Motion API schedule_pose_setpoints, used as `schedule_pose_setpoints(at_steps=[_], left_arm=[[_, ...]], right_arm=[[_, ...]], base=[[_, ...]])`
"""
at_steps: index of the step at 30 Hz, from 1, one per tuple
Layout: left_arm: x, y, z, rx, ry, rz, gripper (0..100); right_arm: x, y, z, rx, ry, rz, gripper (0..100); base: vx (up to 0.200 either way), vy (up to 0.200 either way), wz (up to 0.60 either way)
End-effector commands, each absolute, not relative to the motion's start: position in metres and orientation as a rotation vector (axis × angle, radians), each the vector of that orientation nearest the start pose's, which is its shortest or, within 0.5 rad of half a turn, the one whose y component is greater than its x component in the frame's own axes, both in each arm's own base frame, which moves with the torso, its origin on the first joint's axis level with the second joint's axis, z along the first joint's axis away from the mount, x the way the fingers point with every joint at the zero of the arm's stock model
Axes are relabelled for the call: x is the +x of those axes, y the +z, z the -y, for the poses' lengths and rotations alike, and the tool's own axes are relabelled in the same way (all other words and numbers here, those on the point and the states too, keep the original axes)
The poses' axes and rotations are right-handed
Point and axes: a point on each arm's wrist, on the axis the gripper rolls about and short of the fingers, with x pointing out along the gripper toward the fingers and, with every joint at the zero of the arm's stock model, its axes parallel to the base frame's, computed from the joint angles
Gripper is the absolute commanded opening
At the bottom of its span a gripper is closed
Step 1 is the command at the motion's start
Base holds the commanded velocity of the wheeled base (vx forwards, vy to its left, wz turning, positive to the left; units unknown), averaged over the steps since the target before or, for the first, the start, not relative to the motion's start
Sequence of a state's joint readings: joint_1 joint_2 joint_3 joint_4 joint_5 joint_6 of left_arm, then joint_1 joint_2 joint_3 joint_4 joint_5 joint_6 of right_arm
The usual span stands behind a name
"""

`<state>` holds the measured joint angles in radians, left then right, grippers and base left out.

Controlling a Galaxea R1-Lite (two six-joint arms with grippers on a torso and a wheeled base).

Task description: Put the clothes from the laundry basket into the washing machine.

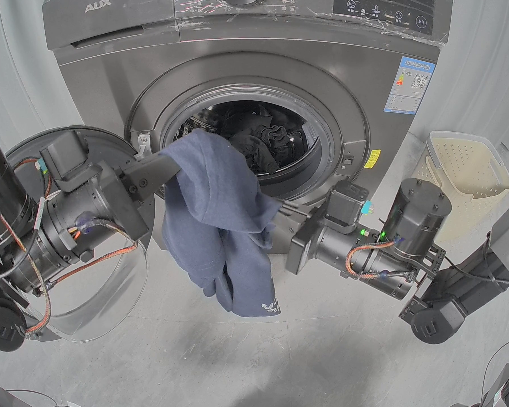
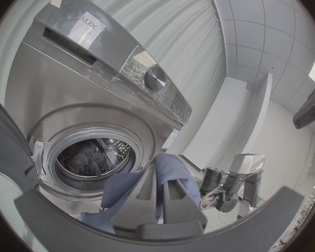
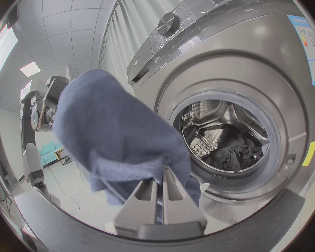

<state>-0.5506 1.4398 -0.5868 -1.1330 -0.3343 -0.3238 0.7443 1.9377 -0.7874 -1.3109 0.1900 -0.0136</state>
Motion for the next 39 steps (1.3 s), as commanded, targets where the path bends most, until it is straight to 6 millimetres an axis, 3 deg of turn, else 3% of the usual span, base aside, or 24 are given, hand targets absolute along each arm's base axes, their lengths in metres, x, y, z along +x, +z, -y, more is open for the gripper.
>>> schedule_pose_setpoints(at_steps=[1,11,12,18,20,27,39], left_arm=[[0.210,0.245,0.120,-0.327,-0.852,0.155,0],[0.216,0.231,0.128,-0.322,-0.855,0.087,0],[0.218,0.227,0.130,-0.323,-0.856,0.064,100],[0.227,0.192,0.136,-0.302,-0.814,-0.056,100],[0.227,0.178,0.141,-0.282,-0.810,-0.100,100],[0.219,0.162,0.148,-0.279,-0.840,-0.131,100],[0.210,0.152,0.140,-0.260,-0.838,-0.105,100]], right_arm=[[0.232,0.165,-0.220,0.022,0.935,0.127,0],[0.203,0.172,-0.196,0.025,0.974,0.112,0],[0.199,0.174,-0.195,0.028,0.982,0.116,0],[0.177,0.187,-0.199,0.143,1.047,0.099,0],[0.169,0.202,-0.204,0.236,1.066,0.098,0],[0.176,0.222,-0.212,0.377,0.986,0.116,0],[0.194,0.231,-0.217,0.406,0.883,0.164,0]], base=[[0.000,0.000,0.00],[0.000,0.000,0.00],[0.000,0.000,0.00],[0.000,0.000,0.00],[0.000,0.000,0.00],[0.000,0.000,0.00],[0.000,0.000,0.00]])
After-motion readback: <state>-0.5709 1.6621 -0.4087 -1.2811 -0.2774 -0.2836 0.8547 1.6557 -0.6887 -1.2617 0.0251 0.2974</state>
